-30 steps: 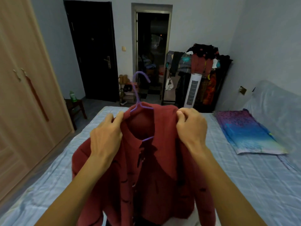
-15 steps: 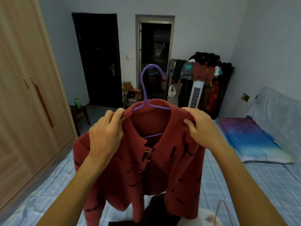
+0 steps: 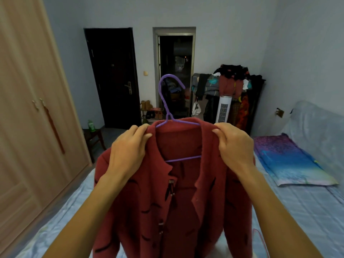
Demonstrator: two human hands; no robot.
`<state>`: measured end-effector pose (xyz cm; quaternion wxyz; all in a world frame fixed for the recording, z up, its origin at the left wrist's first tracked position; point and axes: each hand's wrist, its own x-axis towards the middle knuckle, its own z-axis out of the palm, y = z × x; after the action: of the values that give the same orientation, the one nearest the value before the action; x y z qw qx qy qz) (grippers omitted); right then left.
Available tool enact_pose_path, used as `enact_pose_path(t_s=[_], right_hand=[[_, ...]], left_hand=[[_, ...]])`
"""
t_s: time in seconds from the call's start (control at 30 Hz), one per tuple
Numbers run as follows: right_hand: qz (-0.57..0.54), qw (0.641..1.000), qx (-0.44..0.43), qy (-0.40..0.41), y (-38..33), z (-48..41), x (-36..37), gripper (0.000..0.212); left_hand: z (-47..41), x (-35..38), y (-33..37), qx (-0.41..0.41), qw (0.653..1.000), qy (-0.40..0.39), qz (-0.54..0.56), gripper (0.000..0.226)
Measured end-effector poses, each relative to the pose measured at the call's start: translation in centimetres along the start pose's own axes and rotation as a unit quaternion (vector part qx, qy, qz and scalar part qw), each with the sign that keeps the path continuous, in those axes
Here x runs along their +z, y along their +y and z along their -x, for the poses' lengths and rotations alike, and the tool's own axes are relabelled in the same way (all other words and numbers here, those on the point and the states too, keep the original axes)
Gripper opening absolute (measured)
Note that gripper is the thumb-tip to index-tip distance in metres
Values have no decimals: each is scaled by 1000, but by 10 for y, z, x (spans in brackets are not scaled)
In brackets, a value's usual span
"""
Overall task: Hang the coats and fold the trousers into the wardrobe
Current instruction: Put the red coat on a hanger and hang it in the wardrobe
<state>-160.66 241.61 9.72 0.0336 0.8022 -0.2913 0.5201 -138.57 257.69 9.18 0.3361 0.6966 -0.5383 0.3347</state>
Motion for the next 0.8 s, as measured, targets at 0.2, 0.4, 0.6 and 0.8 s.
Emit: enact_pose_path(t_s=[0.2,0.4,0.6,0.8], right_hand=[[71,995,-13,67,-4,17,-26,27],[75,990,-10,117,-7,28,-59,26],[78,987,-5,142,-16,42,-90,27],[89,979,-15,184,-54,54,-138,28]], left_hand=[[9,-6,30,-30,997,-18,66,38],[10,-26,64,-45,994,35,97,34],[18,-55,91,-35,992,80,96,29],[32,-106,104,-5,985,146,90,29]])
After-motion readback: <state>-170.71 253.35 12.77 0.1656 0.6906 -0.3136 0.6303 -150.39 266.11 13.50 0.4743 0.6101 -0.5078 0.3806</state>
